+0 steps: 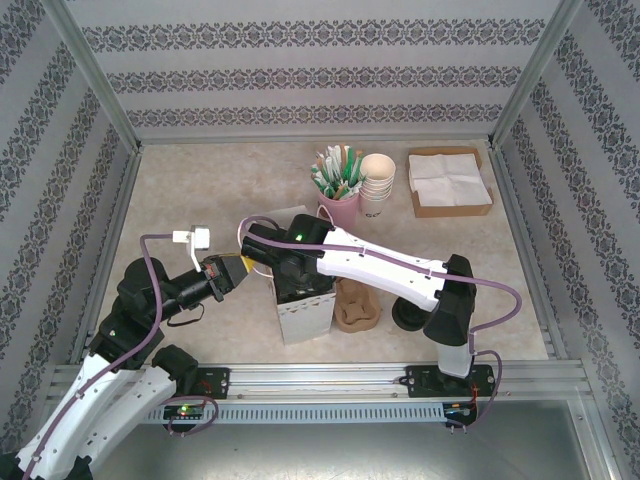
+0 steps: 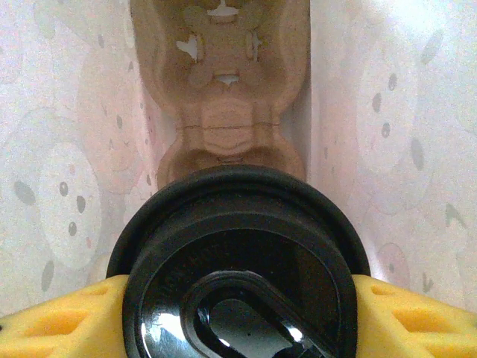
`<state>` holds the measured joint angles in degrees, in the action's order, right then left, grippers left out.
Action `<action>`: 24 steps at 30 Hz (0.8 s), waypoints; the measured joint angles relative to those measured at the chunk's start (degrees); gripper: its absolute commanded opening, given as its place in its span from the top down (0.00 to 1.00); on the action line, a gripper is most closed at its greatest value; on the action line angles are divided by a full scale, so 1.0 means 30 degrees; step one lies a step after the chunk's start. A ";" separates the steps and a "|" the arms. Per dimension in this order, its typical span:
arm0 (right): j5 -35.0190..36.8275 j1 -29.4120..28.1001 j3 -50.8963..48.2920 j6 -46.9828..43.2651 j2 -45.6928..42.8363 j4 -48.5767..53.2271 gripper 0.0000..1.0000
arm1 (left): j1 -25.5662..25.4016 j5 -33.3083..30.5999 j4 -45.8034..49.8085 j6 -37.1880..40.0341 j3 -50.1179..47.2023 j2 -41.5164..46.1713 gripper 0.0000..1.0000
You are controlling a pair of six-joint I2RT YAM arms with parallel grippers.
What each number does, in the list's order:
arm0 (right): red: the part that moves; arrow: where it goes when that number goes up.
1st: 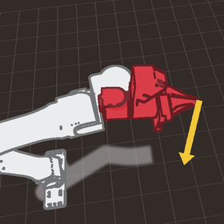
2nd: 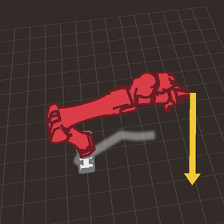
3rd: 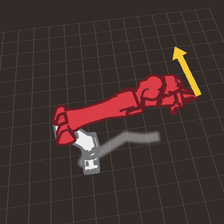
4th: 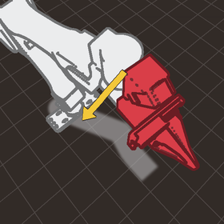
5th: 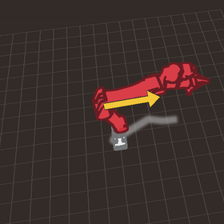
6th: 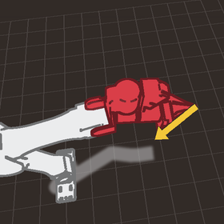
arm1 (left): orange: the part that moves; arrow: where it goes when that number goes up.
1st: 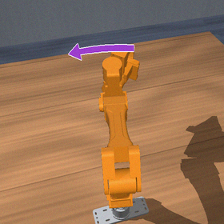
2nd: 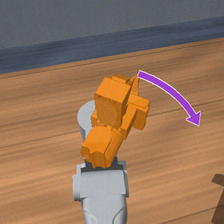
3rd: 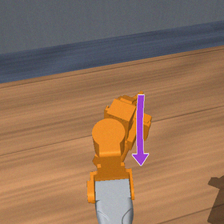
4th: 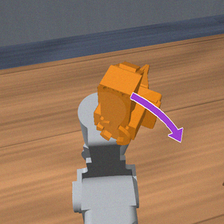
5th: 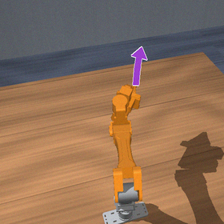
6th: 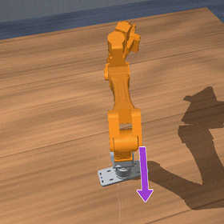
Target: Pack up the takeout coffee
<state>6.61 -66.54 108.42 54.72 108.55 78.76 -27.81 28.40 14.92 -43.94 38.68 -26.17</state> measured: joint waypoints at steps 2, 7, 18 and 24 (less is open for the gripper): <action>-0.0007 0.0000 -0.0284 0.0000 -0.0066 -0.0153 0.41 | 0.0000 0.0000 0.0160 0.0000 0.0015 0.0000 0.96; -0.0015 0.0007 -0.0882 0.0000 -0.0138 -0.0641 0.41 | 0.0000 -0.0051 0.0627 0.0000 0.0015 0.0000 0.96; -0.0022 0.0015 -0.1472 -0.0007 -0.0226 -0.1100 0.41 | 0.0000 -0.0219 0.0918 0.0000 0.0015 0.0138 0.97; -0.0029 0.0015 -0.1851 -0.0007 -0.0284 -0.1290 0.41 | 0.0000 -0.0503 0.0962 0.0000 0.0029 0.0350 0.97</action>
<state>6.52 -66.50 102.87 54.70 107.70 74.89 -27.81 26.89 17.80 -43.94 38.76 -25.12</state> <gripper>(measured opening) 0.648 0.057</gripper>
